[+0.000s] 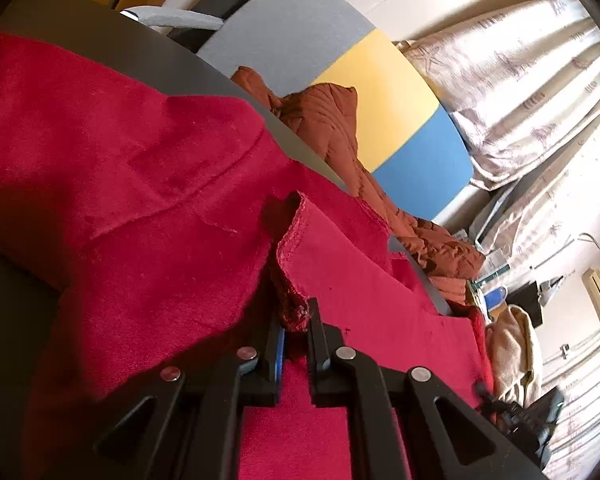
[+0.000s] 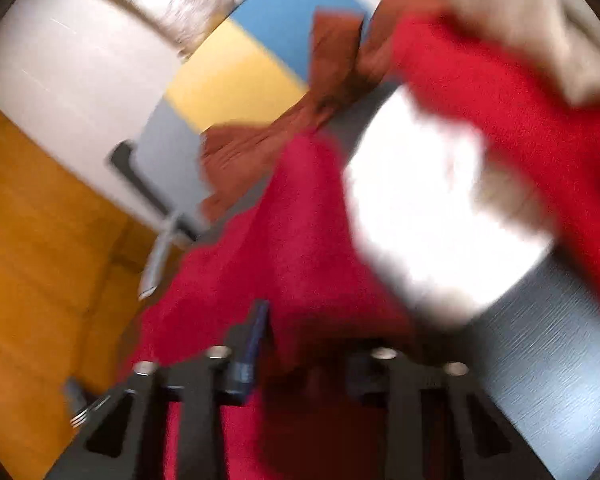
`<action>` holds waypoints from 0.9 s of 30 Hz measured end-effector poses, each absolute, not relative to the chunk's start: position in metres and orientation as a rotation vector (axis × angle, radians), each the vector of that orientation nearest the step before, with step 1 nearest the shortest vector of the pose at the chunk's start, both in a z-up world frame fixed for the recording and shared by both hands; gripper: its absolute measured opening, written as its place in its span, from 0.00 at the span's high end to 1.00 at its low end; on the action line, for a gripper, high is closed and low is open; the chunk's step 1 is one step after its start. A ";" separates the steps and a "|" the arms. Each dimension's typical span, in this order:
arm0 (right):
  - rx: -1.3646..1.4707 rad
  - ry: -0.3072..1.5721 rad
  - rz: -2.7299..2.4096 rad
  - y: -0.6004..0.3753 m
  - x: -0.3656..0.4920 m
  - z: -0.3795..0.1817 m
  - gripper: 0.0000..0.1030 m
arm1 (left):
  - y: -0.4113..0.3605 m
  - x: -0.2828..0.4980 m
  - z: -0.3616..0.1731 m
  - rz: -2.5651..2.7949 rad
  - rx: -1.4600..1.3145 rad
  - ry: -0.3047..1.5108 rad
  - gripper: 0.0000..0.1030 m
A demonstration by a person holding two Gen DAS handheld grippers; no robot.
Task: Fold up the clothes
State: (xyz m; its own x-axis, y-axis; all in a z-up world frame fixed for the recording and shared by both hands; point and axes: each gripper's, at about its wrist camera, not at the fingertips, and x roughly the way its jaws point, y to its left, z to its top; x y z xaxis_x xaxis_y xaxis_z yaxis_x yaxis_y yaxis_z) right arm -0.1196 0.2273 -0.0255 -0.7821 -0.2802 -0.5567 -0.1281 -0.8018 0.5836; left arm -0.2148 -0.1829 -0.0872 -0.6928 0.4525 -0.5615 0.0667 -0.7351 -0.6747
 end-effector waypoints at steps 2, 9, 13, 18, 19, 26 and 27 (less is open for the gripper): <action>0.884 -0.733 -2.821 0.214 -0.110 -0.005 0.87 | -0.182 -0.214 -0.086 2.498 -1.103 -1.004 0.93; 1.093 -0.607 -2.666 0.210 -0.087 -0.026 0.66 | -0.187 -0.212 -0.087 2.482 -1.095 -1.045 0.92; 1.030 -0.848 -2.754 0.260 -0.047 -0.031 0.50 | -0.187 -0.213 -0.088 2.476 -1.094 -1.053 0.92; 1.109 -0.750 -2.720 0.264 -0.063 -0.040 0.57 | -0.190 -0.211 -0.089 2.466 -1.088 -1.067 0.92; 1.156 -0.725 -2.697 0.261 -0.073 -0.044 0.57 | -0.190 -0.211 -0.089 2.466 -1.088 -1.067 0.92; 1.245 -0.434 -2.706 0.228 -0.111 -0.056 0.90 | -0.190 -0.211 -0.089 2.466 -1.088 -1.066 0.92; 1.240 -0.402 -2.740 0.226 -0.110 -0.052 0.89 | -0.190 -0.211 -0.089 2.466 -1.088 -1.067 0.92</action>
